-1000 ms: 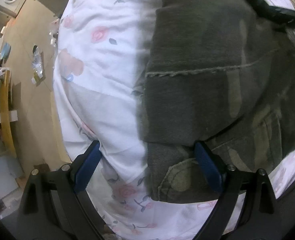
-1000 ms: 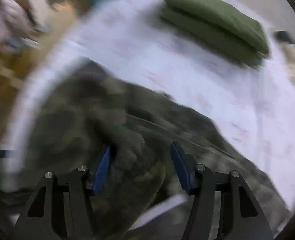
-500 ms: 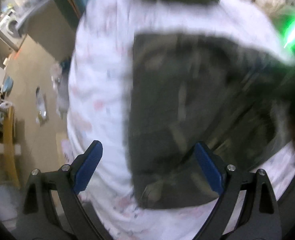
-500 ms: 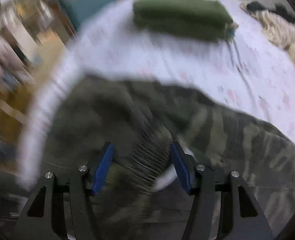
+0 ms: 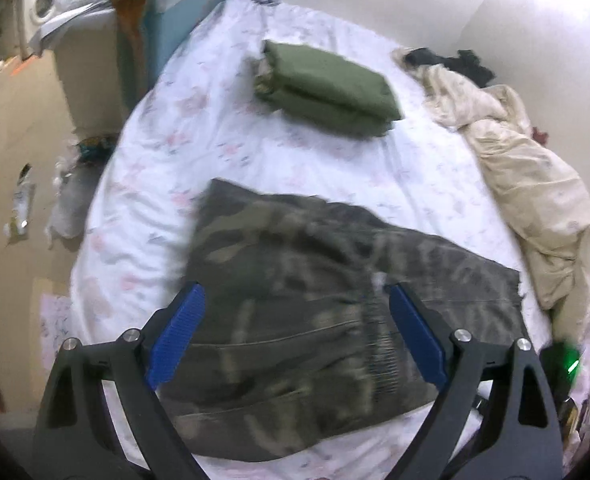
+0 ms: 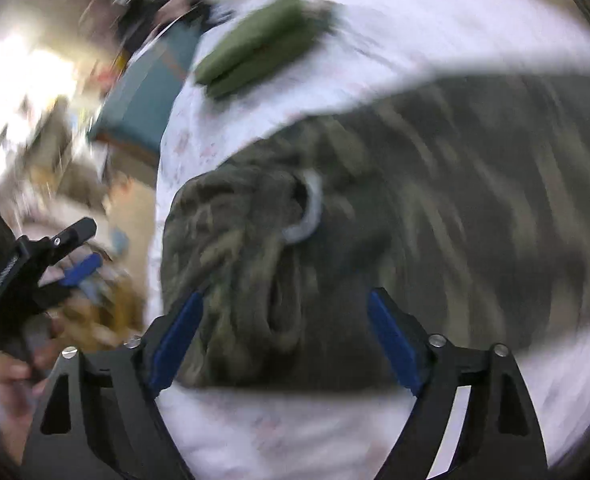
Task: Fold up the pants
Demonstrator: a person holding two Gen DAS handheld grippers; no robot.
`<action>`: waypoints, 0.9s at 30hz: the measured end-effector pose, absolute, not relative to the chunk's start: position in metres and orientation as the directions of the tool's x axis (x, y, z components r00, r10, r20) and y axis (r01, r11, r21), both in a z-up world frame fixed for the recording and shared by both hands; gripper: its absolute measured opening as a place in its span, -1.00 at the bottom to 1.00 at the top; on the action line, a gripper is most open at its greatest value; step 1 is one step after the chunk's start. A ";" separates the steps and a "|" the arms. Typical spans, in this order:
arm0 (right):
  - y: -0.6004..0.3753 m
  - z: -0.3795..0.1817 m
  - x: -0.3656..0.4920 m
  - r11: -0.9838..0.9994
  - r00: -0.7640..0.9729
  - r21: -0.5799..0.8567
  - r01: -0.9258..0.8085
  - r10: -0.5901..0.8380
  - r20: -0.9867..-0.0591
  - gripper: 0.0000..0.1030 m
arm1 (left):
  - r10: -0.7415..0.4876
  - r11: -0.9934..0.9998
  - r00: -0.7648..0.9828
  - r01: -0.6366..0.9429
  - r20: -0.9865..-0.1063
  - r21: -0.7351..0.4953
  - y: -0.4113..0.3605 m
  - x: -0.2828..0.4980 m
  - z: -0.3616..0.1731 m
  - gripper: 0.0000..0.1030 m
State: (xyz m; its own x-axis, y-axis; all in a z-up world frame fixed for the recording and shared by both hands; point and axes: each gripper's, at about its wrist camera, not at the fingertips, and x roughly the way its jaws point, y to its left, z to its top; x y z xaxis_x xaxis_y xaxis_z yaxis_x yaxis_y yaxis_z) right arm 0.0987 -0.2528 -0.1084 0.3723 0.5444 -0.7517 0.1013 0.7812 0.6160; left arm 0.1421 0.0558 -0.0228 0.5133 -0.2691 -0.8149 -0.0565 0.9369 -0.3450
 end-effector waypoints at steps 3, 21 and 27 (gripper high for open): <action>-0.282 -0.139 0.058 0.692 0.380 0.660 0.293 0.550 -0.744 0.71 | -0.268 0.949 0.527 -0.001 -0.806 -0.316 0.038 0.145 -0.020 0.82; -0.511 -0.203 0.071 0.242 0.779 0.834 0.496 0.299 -0.551 0.71 | -0.193 0.975 0.442 -0.010 -0.876 -0.220 0.017 0.163 -0.062 0.95; -0.566 -0.191 0.079 0.272 0.818 0.813 0.515 0.128 -0.561 0.42 | -0.166 0.982 0.411 -0.014 -0.896 -0.188 0.020 0.165 -0.075 0.95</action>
State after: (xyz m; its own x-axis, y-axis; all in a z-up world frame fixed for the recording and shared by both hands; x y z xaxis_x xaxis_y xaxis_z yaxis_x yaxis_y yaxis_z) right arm 0.0785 -0.5656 -0.1913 0.8181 0.1277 -0.5607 0.5146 0.2724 0.8130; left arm 0.1655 0.0197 -0.0754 0.4113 -0.1659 -0.8963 -0.0141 0.9820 -0.1882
